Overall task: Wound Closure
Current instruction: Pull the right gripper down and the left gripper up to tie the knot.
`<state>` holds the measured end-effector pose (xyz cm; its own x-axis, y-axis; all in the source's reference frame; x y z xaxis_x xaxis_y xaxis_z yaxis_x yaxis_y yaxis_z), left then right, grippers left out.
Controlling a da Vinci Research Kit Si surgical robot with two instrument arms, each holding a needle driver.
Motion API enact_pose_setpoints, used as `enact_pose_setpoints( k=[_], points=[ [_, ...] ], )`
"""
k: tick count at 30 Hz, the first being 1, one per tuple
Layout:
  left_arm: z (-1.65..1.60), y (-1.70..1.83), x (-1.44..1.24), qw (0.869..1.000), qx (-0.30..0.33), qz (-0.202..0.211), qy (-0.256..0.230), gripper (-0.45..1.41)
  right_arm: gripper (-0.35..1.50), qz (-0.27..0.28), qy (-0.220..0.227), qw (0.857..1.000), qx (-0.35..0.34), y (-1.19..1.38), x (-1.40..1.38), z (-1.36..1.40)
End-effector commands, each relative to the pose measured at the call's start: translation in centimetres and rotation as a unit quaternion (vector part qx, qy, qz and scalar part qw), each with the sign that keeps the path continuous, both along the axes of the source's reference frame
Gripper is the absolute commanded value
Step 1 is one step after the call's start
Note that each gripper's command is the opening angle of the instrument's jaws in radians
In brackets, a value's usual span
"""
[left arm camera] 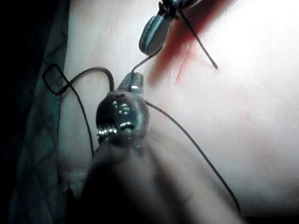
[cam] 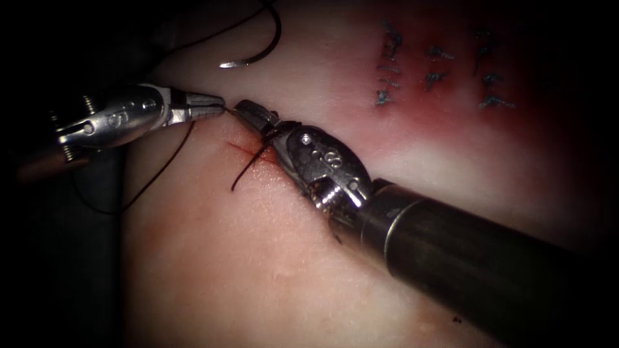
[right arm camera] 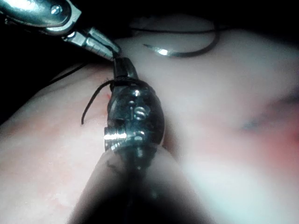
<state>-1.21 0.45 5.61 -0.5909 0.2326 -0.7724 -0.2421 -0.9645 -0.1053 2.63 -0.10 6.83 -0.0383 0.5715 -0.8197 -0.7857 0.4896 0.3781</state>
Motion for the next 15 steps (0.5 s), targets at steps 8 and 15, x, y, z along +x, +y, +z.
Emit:
enact_pose_setpoints(
  k=[8,15],
  points=[
    [-0.13,0.54,0.14,1.0,-0.012,-0.015,0.009,-0.35,-0.35,-0.009,-0.029,0.999,-0.044,-0.49,0.15,-0.09],
    [-0.12,0.87,0.13,1.0,-0.022,-0.016,0.016,-0.35,-0.35,-0.016,-0.043,0.997,-0.06,-0.81,0.2,-0.21]
  ],
)
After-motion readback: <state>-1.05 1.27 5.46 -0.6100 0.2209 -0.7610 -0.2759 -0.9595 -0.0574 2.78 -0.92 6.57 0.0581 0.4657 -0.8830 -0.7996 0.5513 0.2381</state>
